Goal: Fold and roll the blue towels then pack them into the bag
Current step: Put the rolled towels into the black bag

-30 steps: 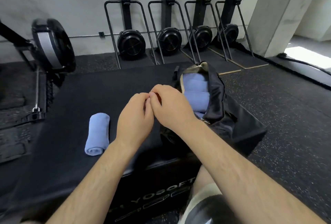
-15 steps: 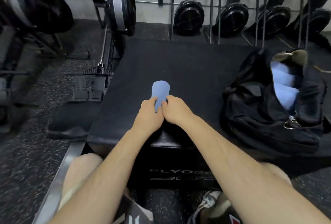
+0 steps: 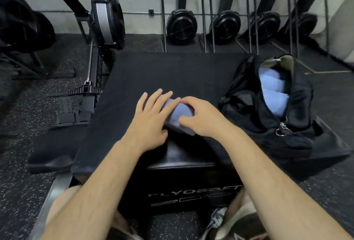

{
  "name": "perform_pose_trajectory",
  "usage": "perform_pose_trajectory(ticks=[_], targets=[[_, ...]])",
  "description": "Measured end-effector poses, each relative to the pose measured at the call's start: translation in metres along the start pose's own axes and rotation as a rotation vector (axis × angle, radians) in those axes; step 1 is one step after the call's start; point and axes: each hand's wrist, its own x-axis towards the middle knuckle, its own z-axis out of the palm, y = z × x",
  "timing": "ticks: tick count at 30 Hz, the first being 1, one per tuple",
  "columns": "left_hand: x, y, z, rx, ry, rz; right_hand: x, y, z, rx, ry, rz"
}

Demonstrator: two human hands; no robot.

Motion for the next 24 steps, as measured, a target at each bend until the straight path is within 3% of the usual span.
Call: perform_pose_trajectory(ticks=[5, 10, 13, 16, 19, 21, 24], targets=[[0.060, 0.058, -0.030, 0.105, 0.102, 0.180, -0.054, 0.010, -0.076, -0.308, 0.140, -0.108], [0.104, 0.129, -0.031, -0.015, 0.246, 0.272, -0.083, 0.045, -0.112, -0.566, 0.325, -0.089], [0.111, 0.162, -0.028, -0.298, 0.334, 0.112, -0.093, 0.072, -0.137, -0.430, 0.451, 0.012], [0.113, 0.195, -0.021, -0.596, 0.171, -0.115, -0.091, 0.098, -0.159, -0.074, 0.597, 0.085], [0.123, 0.212, -0.004, -0.449, -0.031, -0.123, -0.070, 0.113, -0.164, 0.082, 0.665, 0.120], [0.130, 0.215, 0.005, -0.364, -0.126, -0.130, -0.052, 0.119, -0.162, 0.161, 0.615, 0.149], [0.134, 0.214, 0.010, -0.346, -0.090, -0.145, -0.035, 0.131, -0.151, 0.189, 0.456, 0.200]])
